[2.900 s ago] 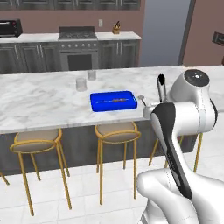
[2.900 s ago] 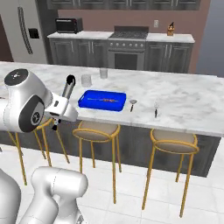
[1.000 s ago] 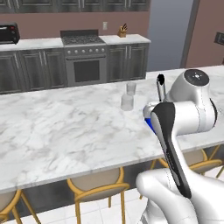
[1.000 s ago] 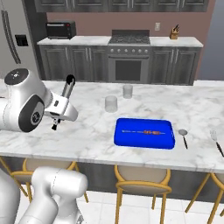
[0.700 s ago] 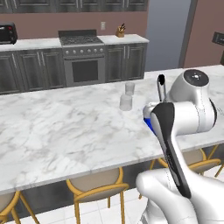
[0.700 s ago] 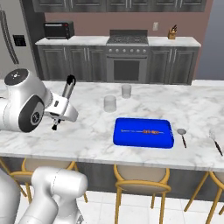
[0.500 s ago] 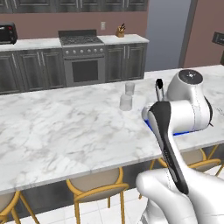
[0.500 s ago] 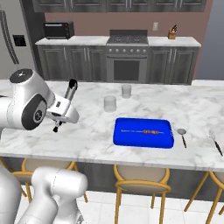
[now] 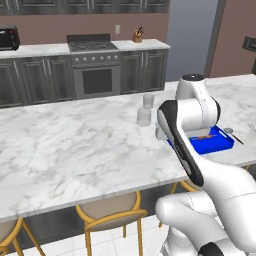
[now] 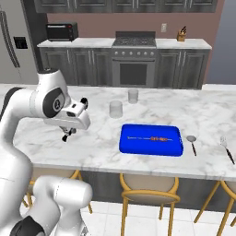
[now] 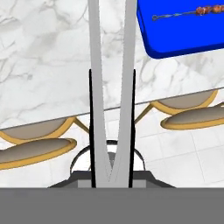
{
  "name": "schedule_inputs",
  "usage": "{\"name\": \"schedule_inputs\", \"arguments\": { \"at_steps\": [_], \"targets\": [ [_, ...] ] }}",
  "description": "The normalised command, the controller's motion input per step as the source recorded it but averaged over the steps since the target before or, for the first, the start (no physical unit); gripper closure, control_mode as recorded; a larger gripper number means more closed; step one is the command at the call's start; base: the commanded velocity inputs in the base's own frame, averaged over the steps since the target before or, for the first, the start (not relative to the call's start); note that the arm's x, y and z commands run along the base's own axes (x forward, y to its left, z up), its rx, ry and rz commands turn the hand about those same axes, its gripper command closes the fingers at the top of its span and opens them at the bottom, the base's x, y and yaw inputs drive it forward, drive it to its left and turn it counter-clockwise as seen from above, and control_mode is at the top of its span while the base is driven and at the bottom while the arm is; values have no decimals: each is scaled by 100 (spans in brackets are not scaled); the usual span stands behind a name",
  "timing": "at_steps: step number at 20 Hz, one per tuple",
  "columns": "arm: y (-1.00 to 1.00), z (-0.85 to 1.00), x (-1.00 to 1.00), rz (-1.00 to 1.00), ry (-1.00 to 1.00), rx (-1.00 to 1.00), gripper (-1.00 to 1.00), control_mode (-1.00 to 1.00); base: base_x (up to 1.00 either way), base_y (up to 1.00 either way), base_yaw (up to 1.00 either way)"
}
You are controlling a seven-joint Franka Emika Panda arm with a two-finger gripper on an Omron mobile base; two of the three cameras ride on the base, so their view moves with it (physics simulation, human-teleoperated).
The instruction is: Take the tongs from the drawer on the left and place them on the dining counter next to the tray containing the kebab skewer.
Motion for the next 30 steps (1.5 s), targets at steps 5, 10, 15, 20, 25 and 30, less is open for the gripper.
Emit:
{"name": "schedule_inputs", "arguments": {
  "at_steps": [5, 10, 15, 20, 25, 30],
  "targets": [
    [0, -26, 37, 0, 7, -2, 100, -100, 0, 0, 0],
    [0, -29, 40, 1, 0, -5, 100, -100, 0, 0, 0],
    [-19, -35, 28, 14, 0, -4, 100, -100, 0, 0, 0],
    [-42, -29, 5, 33, 0, 0, 100, -100, 0, 0, 0],
    [-21, -35, 17, 26, -4, 0, 100, -100, 0, 0, 0],
    [0, -32, 44, 20, -8, 0, 100, -100, 0, 0, 0]
  ]
}}
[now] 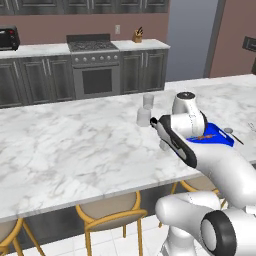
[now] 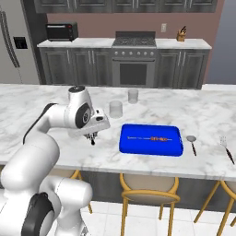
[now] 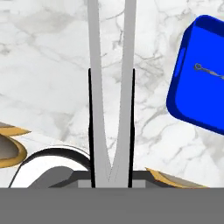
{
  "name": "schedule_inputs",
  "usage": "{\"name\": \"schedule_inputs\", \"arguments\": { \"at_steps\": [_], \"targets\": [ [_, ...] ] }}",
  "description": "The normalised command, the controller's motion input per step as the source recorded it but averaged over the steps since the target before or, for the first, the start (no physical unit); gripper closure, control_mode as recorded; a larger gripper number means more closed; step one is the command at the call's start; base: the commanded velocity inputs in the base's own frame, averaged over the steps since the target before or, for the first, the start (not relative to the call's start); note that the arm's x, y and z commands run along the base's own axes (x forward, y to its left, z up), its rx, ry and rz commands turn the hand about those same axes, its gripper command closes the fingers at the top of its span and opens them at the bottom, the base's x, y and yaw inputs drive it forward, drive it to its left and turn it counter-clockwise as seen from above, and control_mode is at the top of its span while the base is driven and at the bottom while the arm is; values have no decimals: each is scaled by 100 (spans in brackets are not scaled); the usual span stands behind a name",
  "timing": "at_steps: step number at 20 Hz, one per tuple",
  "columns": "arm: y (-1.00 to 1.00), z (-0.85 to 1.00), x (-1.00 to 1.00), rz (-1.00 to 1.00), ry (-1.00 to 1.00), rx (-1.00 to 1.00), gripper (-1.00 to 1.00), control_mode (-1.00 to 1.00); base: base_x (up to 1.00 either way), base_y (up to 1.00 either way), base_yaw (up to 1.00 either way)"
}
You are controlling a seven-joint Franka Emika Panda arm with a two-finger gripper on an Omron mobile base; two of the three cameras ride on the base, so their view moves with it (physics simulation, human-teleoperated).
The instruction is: Take the tongs from the drawer on the left and place them on the dining counter next to the tray containing the kebab skewer.
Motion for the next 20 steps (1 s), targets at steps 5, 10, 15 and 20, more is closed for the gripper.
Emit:
{"name": "schedule_inputs", "arguments": {
  "at_steps": [5, 10, 15, 20],
  "targets": [
    [0, -27, 28, 11, -10, 0, 100, -100, 0, 0, 0],
    [0, -18, 8, -12, -3, 0, 100, -100, 0, 0, 0],
    [0, -13, 0, -32, 0, 0, 100, -100, 0, 0, 0],
    [0, -17, 7, -21, 0, 0, 100, -100, 0, 0, 0]
  ]
}}
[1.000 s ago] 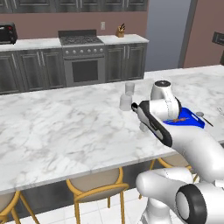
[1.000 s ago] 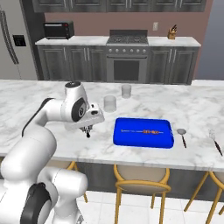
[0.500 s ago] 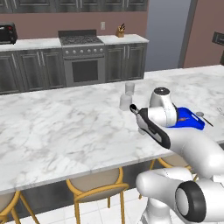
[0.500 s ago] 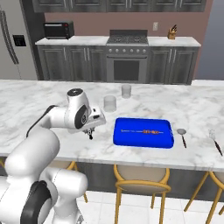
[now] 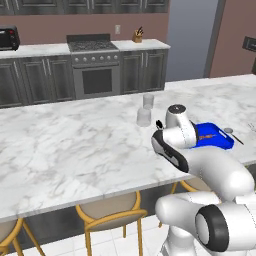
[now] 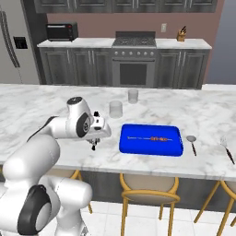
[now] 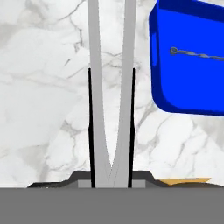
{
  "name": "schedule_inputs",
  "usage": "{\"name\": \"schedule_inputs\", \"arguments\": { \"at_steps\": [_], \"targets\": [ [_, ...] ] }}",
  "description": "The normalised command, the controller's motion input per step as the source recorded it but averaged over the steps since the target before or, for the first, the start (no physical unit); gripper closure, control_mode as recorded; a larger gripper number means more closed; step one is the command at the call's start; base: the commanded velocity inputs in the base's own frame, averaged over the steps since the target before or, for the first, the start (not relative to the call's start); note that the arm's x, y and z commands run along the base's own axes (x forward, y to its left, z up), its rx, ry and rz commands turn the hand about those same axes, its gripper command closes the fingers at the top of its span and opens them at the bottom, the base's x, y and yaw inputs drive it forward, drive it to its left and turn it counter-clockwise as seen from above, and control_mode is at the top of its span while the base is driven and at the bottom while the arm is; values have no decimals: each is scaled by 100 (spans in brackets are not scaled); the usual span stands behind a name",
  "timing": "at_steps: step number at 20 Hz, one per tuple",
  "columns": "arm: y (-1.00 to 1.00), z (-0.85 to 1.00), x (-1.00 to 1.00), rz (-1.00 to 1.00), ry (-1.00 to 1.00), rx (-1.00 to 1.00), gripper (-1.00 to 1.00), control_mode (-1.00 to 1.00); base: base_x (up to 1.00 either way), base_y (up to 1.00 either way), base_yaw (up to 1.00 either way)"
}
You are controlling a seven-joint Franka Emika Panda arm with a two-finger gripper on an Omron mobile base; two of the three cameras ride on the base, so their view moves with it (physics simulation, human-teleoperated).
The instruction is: Take the tongs from the drawer on the left and place them on the dining counter next to the tray containing the kebab skewer.
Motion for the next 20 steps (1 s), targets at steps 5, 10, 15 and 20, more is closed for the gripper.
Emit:
{"name": "schedule_inputs", "arguments": {
  "at_steps": [5, 10, 15, 20],
  "targets": [
    [-1, -20, 20, -5, 0, 0, 100, -100, 0, 0, 0],
    [-6, -17, 18, 0, 0, 1, 100, -100, 0, 0, 0],
    [-14, -13, 15, 0, 0, 3, 100, -100, 0, 0, 0],
    [-9, -20, 27, 0, 0, 2, 100, -100, 0, 0, 0]
  ]
}}
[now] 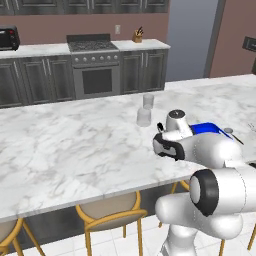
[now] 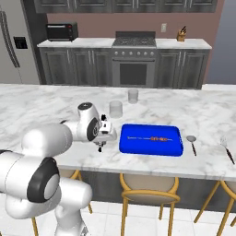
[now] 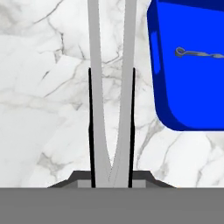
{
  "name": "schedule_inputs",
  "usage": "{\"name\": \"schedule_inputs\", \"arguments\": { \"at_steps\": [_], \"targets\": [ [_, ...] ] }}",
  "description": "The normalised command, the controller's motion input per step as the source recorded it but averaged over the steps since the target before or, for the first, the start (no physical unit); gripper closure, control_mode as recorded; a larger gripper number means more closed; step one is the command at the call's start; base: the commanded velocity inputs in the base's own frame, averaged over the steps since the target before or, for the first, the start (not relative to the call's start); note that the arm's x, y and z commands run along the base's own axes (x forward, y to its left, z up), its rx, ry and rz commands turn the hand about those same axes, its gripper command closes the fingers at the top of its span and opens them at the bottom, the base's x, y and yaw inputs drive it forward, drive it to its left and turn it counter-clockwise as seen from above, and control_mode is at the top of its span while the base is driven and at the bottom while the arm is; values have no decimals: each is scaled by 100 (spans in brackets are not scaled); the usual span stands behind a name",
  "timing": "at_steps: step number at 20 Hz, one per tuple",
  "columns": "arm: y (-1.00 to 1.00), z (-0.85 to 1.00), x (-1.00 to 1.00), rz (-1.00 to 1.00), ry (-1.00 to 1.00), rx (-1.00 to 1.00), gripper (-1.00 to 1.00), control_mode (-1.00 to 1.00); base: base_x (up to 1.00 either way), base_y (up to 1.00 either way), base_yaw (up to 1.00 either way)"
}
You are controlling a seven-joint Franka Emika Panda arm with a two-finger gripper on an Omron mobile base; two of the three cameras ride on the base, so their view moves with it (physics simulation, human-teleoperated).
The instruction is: Take the tongs from the drawer on the left and place them on the dining counter next to the tray containing the kebab skewer.
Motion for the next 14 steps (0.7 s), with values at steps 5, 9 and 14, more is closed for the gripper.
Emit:
{"name": "schedule_inputs", "arguments": {
  "at_steps": [5, 9, 14],
  "targets": [
    [-1, -24, 32, 0, 0, 0, 100, -100, 0, 0, 0],
    [-2, -23, 30, 0, 0, 0, 100, -100, 0, 0, 0],
    [-5, -23, 15, 0, 0, 0, 100, -100, 0, 0, 0]
  ]
}}
